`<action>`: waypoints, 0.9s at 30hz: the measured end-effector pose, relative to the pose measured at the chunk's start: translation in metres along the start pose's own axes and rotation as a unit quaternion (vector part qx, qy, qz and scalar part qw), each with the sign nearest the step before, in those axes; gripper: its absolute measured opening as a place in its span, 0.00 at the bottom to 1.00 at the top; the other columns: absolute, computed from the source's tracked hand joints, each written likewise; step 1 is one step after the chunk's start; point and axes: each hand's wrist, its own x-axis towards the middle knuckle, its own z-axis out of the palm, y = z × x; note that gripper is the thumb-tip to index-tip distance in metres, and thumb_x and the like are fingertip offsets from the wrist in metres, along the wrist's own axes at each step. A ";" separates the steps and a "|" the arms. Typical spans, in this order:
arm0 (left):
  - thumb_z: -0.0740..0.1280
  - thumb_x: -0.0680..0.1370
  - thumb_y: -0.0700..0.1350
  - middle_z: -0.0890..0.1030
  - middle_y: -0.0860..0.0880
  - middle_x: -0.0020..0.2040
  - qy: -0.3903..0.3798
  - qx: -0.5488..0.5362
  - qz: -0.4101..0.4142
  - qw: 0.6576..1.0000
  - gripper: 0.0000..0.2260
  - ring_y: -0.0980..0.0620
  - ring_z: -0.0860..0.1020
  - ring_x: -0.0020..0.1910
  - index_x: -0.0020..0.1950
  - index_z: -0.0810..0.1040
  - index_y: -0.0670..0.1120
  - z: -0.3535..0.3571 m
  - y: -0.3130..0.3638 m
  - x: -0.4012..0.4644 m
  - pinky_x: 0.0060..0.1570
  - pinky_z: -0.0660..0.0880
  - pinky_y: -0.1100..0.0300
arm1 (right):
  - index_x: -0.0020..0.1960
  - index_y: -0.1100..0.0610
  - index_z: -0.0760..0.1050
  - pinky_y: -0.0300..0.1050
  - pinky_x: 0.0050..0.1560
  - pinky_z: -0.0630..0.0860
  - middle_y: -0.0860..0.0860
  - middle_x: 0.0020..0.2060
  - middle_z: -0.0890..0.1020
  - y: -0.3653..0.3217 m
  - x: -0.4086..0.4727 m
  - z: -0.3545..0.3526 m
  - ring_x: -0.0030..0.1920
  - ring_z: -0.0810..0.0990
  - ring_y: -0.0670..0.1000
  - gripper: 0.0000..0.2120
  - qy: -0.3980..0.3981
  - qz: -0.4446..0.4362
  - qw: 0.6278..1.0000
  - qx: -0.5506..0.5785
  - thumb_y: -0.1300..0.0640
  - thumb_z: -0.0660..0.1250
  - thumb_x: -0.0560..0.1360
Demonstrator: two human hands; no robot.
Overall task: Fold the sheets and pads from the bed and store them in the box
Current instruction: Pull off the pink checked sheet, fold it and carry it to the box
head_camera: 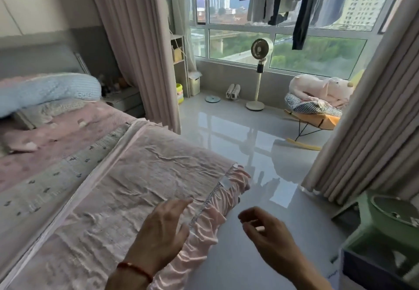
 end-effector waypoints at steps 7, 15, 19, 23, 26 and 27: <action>0.71 0.76 0.39 0.79 0.52 0.65 0.078 -0.126 -0.082 0.986 0.22 0.53 0.74 0.64 0.69 0.77 0.52 0.096 0.011 0.231 0.64 0.67 0.64 | 0.66 0.29 0.67 0.15 0.60 0.52 0.16 0.65 0.59 0.061 0.217 -0.058 0.66 0.56 0.18 0.22 -0.034 -0.073 0.994 -0.078 0.50 0.71 0.79; 0.70 0.77 0.38 0.82 0.52 0.59 0.102 -0.248 -0.144 0.953 0.18 0.53 0.79 0.59 0.65 0.79 0.51 0.139 0.040 0.483 0.56 0.79 0.55 | 0.68 0.38 0.73 0.40 0.70 0.71 0.32 0.65 0.73 0.115 0.454 -0.154 0.64 0.71 0.30 0.17 -0.035 -0.038 0.997 -0.061 0.48 0.68 0.80; 0.71 0.77 0.39 0.81 0.53 0.62 0.126 -0.216 -0.166 0.954 0.18 0.52 0.77 0.61 0.65 0.79 0.52 0.162 0.042 0.580 0.58 0.78 0.52 | 0.66 0.40 0.74 0.44 0.66 0.75 0.36 0.64 0.76 0.136 0.573 -0.183 0.63 0.74 0.36 0.15 -0.072 -0.066 0.994 -0.040 0.47 0.67 0.80; 0.71 0.78 0.40 0.79 0.50 0.66 0.153 -0.208 -0.216 0.942 0.18 0.49 0.77 0.65 0.67 0.78 0.51 0.200 0.061 0.674 0.60 0.77 0.53 | 0.66 0.43 0.75 0.45 0.64 0.76 0.40 0.63 0.78 0.145 0.689 -0.215 0.60 0.77 0.39 0.15 -0.125 -0.111 0.986 -0.017 0.48 0.67 0.80; 0.69 0.79 0.41 0.79 0.50 0.67 0.152 -0.224 -0.280 0.921 0.17 0.49 0.76 0.66 0.67 0.76 0.52 0.208 0.082 0.728 0.60 0.74 0.55 | 0.65 0.47 0.77 0.43 0.61 0.78 0.43 0.62 0.80 0.127 0.764 -0.232 0.57 0.79 0.41 0.14 -0.163 -0.138 0.977 0.002 0.51 0.67 0.80; 0.69 0.79 0.41 0.79 0.51 0.67 0.158 -0.224 -0.293 0.916 0.17 0.50 0.76 0.66 0.67 0.76 0.53 0.206 0.084 0.745 0.61 0.74 0.55 | 0.65 0.47 0.77 0.42 0.60 0.78 0.42 0.62 0.80 0.117 0.790 -0.235 0.57 0.80 0.41 0.14 -0.180 -0.153 0.972 -0.001 0.51 0.67 0.80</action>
